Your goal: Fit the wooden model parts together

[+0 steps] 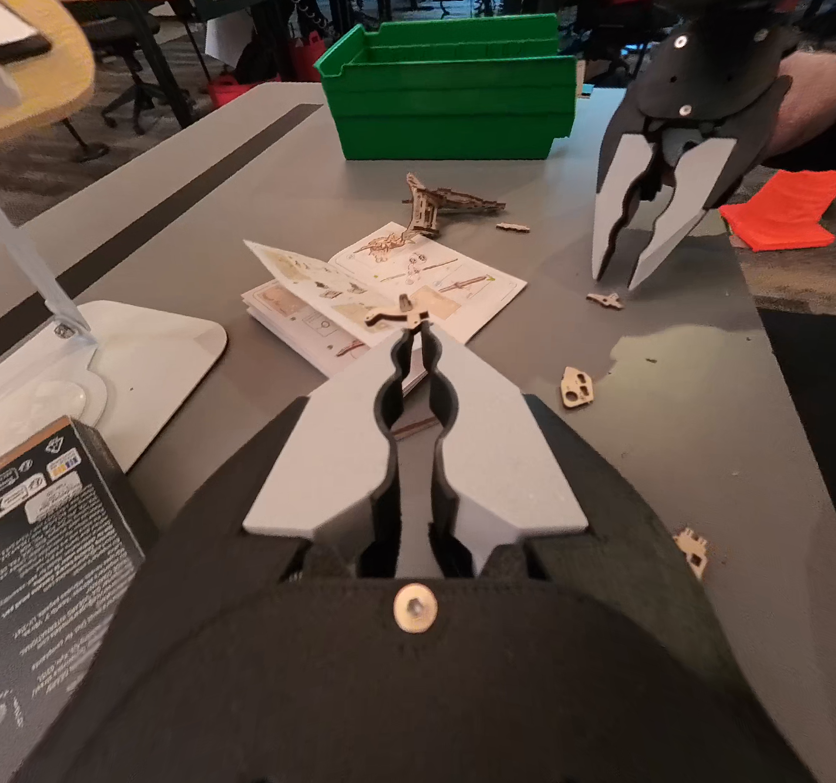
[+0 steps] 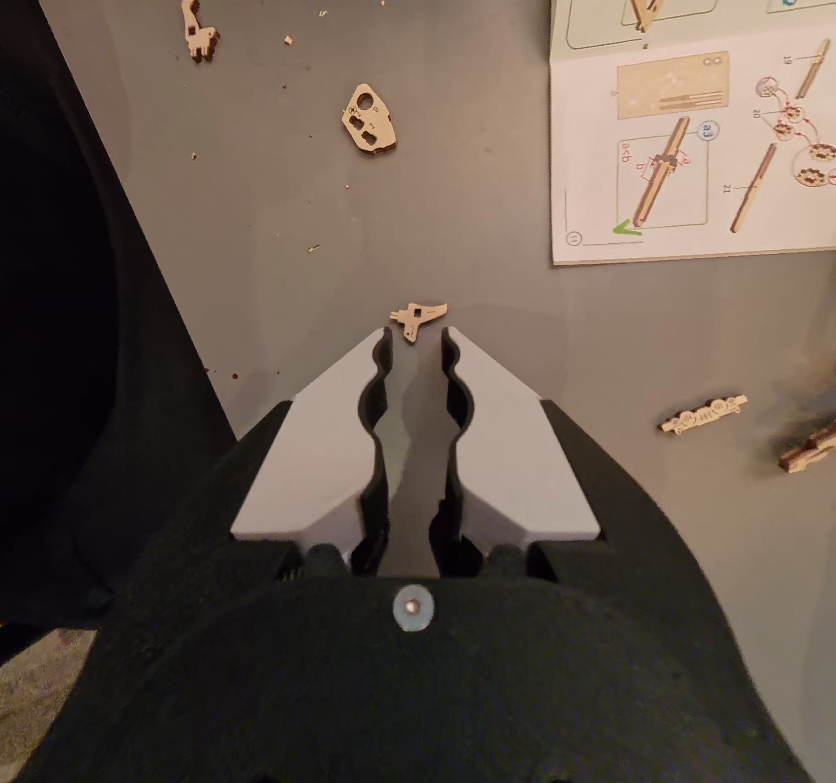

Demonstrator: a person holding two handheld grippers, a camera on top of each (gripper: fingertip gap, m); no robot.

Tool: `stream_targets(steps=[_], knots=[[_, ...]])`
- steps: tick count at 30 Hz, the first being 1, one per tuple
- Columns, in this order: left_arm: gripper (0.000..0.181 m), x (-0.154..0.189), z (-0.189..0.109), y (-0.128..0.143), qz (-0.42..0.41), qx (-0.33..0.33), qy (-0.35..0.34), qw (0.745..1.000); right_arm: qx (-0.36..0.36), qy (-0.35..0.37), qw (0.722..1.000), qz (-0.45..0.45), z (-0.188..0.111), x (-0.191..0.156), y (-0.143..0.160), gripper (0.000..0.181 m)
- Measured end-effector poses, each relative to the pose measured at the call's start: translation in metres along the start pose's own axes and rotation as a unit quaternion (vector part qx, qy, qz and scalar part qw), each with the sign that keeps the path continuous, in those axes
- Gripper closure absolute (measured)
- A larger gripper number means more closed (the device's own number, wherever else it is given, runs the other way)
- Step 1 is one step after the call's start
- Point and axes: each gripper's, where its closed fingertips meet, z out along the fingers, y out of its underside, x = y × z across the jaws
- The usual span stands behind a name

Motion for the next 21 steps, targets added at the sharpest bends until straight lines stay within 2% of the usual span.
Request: stream_targets(steps=[5,12,17,21], knots=[[0.180,0.025,0.014,-0.011,0.041,-0.012,0.025,0.999,0.066,0.001,0.997,0.026,-0.021,0.001,-0.014,0.160],[0.180,0.085,0.052,-0.031,0.101,-0.003,0.097,0.990,0.145,0.010,0.989,0.031,-0.049,0.000,-0.037,0.151],[0.180,0.112,0.068,-0.041,0.131,0.005,0.127,0.983,0.203,0.016,0.979,0.011,-0.062,-0.003,-0.062,0.140],[0.180,0.124,0.073,-0.043,0.147,0.004,0.143,0.979,0.217,0.009,0.976,-0.023,-0.063,-0.008,-0.075,0.139]])
